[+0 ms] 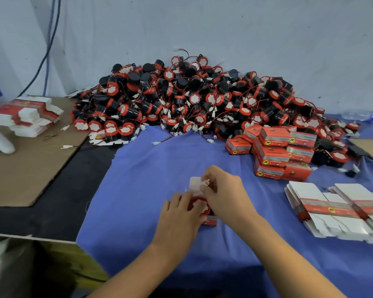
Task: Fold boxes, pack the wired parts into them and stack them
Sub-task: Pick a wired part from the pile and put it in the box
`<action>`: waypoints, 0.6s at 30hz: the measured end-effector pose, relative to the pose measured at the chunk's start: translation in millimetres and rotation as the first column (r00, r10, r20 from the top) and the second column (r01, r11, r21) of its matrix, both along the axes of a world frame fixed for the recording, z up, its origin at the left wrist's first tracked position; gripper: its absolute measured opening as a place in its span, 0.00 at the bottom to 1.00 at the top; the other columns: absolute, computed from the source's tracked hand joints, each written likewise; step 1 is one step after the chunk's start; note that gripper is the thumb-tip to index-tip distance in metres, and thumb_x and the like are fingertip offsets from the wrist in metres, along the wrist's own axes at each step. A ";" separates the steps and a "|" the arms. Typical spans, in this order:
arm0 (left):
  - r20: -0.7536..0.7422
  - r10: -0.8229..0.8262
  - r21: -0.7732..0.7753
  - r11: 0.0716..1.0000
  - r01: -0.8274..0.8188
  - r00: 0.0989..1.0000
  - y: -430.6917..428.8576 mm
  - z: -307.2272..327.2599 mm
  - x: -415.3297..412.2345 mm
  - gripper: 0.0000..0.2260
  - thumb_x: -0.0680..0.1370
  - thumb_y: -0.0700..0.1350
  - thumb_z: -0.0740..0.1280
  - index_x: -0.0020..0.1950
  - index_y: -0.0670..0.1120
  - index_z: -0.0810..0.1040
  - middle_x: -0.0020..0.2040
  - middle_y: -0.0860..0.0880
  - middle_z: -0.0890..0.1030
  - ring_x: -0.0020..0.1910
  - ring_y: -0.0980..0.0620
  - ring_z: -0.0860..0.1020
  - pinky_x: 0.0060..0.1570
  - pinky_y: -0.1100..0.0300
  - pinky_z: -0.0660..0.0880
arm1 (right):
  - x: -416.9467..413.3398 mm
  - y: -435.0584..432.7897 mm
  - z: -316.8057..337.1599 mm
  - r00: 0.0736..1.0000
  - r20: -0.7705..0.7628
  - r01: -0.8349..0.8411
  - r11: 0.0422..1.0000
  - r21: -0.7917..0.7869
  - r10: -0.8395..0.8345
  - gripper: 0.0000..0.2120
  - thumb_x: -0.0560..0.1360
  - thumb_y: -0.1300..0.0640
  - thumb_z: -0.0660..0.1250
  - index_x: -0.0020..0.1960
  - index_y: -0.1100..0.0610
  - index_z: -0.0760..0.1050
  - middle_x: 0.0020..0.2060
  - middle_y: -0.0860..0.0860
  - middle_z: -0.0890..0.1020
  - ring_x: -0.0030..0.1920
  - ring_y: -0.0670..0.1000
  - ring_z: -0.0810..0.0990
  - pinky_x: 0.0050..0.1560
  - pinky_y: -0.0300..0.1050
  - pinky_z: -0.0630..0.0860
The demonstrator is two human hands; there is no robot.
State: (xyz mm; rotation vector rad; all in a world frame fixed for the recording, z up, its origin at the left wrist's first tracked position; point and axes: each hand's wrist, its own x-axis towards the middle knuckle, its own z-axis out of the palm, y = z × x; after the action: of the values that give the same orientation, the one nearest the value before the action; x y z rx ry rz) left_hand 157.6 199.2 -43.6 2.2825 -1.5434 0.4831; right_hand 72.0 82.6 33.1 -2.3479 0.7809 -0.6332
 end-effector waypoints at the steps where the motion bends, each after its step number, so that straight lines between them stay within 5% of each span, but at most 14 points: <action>1: -0.035 0.005 -0.006 1.000 -0.005 0.999 1.4 -2.6 -2.4 0.11 0.81 0.53 0.62 0.64 0.57 0.75 0.62 0.54 0.74 0.53 0.48 0.73 0.47 0.54 0.71 | 2.6 1.5 -1.2 0.999 -0.032 -0.015 1.000 0.010 0.015 0.08 0.78 0.60 0.65 0.49 0.47 0.73 0.38 0.44 0.79 0.39 0.46 0.78 0.33 0.39 0.73; 3: -0.134 0.001 -0.020 1.000 -0.003 0.991 3.7 -11.1 -3.1 0.14 0.81 0.49 0.63 0.66 0.59 0.73 0.64 0.54 0.71 0.54 0.48 0.70 0.49 0.55 0.71 | 8.4 4.1 -3.8 0.992 -0.128 -0.023 0.999 -0.031 0.018 0.08 0.78 0.60 0.63 0.51 0.48 0.72 0.40 0.47 0.80 0.40 0.50 0.79 0.34 0.46 0.76; 6: -0.281 -0.032 0.005 0.999 0.035 0.959 5.4 -15.5 -2.1 0.14 0.79 0.47 0.64 0.64 0.58 0.75 0.62 0.54 0.71 0.58 0.49 0.69 0.55 0.54 0.71 | 20.7 10.3 -10.0 0.968 -0.251 -0.023 0.977 -0.210 -0.031 0.04 0.77 0.57 0.60 0.50 0.50 0.68 0.38 0.47 0.78 0.41 0.55 0.76 0.30 0.46 0.67; 8: -0.558 -0.136 -0.162 0.985 0.054 0.818 7.7 -8.4 -4.5 0.01 0.78 0.50 0.66 0.47 0.55 0.76 0.49 0.57 0.76 0.48 0.54 0.72 0.45 0.53 0.73 | 26.4 15.1 -14.7 0.973 -0.230 -0.039 0.983 -0.181 -0.004 0.01 0.78 0.56 0.59 0.49 0.51 0.69 0.36 0.46 0.74 0.44 0.53 0.73 0.29 0.45 0.64; 9: -0.601 -0.182 -0.247 0.968 0.036 0.779 5.1 -10.0 -3.9 0.07 0.77 0.52 0.67 0.43 0.52 0.73 0.41 0.57 0.74 0.40 0.54 0.71 0.39 0.54 0.71 | 27.4 16.1 -17.0 0.976 -0.217 -0.048 0.988 -0.147 0.015 0.01 0.78 0.56 0.59 0.48 0.52 0.70 0.36 0.45 0.72 0.44 0.53 0.72 0.28 0.44 0.64; 11: -0.619 -0.271 -0.340 0.939 0.060 0.737 10.1 -16.5 -3.7 0.07 0.76 0.52 0.69 0.47 0.53 0.72 0.38 0.54 0.75 0.37 0.54 0.71 0.37 0.54 0.71 | 26.1 15.1 -21.1 0.974 -0.218 -0.082 0.991 -0.105 0.057 0.03 0.78 0.56 0.60 0.46 0.51 0.71 0.37 0.46 0.73 0.43 0.51 0.73 0.29 0.44 0.67; 13: -0.597 -0.221 -0.291 0.955 0.048 0.772 9.6 -22.3 -1.7 0.11 0.75 0.53 0.68 0.55 0.59 0.71 0.42 0.54 0.79 0.37 0.53 0.73 0.37 0.50 0.72 | 20.9 11.9 -23.2 0.954 -0.280 -0.136 0.986 -0.096 0.104 0.07 0.80 0.53 0.59 0.45 0.49 0.72 0.39 0.46 0.77 0.40 0.51 0.76 0.33 0.48 0.73; 15: -0.488 -0.221 -0.276 0.957 0.090 0.844 11.0 -28.8 -0.1 0.13 0.78 0.51 0.65 0.60 0.63 0.69 0.58 0.57 0.78 0.42 0.53 0.77 0.41 0.47 0.77 | 15.7 8.4 -23.8 0.922 -0.355 -0.197 0.977 -0.084 0.155 0.11 0.82 0.52 0.57 0.45 0.50 0.76 0.39 0.47 0.80 0.41 0.53 0.78 0.39 0.52 0.76; 18: -0.377 -0.193 -0.207 0.971 0.121 0.906 13.7 -34.2 1.2 0.15 0.80 0.44 0.63 0.62 0.61 0.70 0.74 0.55 0.58 0.50 0.51 0.76 0.44 0.53 0.79 | 13.3 4.2 -22.1 0.911 -0.370 -0.202 0.979 -0.011 0.183 0.10 0.80 0.55 0.60 0.50 0.49 0.81 0.44 0.47 0.84 0.45 0.51 0.81 0.46 0.52 0.79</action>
State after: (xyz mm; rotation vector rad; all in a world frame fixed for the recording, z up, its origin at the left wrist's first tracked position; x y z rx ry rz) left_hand 158.8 212.9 -77.8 1.9486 -1.3998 0.0994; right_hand 85.2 86.9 11.0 -2.5864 0.6809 -0.1267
